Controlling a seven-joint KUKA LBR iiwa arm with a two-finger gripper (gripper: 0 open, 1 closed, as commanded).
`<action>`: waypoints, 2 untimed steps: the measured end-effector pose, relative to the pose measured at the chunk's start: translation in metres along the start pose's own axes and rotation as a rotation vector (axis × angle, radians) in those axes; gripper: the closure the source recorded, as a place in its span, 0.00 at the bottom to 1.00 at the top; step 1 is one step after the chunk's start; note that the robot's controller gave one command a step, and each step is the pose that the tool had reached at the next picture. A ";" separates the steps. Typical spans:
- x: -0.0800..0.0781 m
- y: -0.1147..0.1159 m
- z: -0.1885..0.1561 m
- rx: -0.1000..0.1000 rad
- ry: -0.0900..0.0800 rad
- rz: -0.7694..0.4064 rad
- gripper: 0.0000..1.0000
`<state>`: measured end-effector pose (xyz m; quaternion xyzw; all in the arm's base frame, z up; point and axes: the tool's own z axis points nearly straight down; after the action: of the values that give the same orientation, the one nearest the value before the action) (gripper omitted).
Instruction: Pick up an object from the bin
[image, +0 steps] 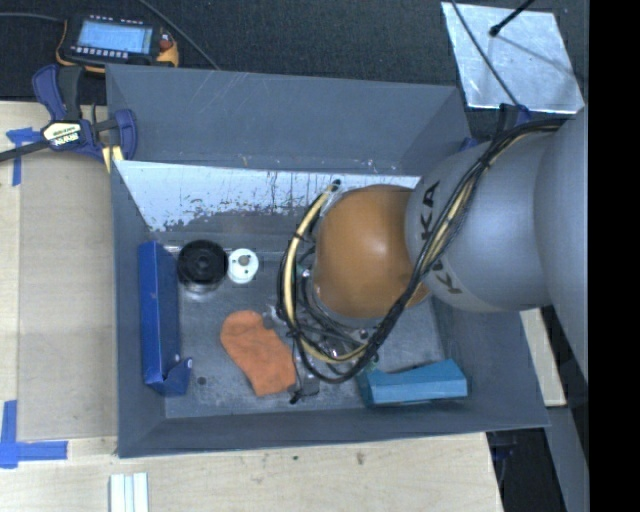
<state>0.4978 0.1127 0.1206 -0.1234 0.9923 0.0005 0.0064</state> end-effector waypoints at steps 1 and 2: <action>-0.025 0.017 0.049 -0.003 0.005 -0.227 1.00; -0.026 0.017 0.049 -0.003 0.005 -0.227 1.00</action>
Offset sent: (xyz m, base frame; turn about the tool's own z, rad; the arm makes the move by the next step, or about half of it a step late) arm 0.0000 0.0000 0.0000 0.0000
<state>0.5189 0.1357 0.0717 -0.2351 0.9720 0.0009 0.0039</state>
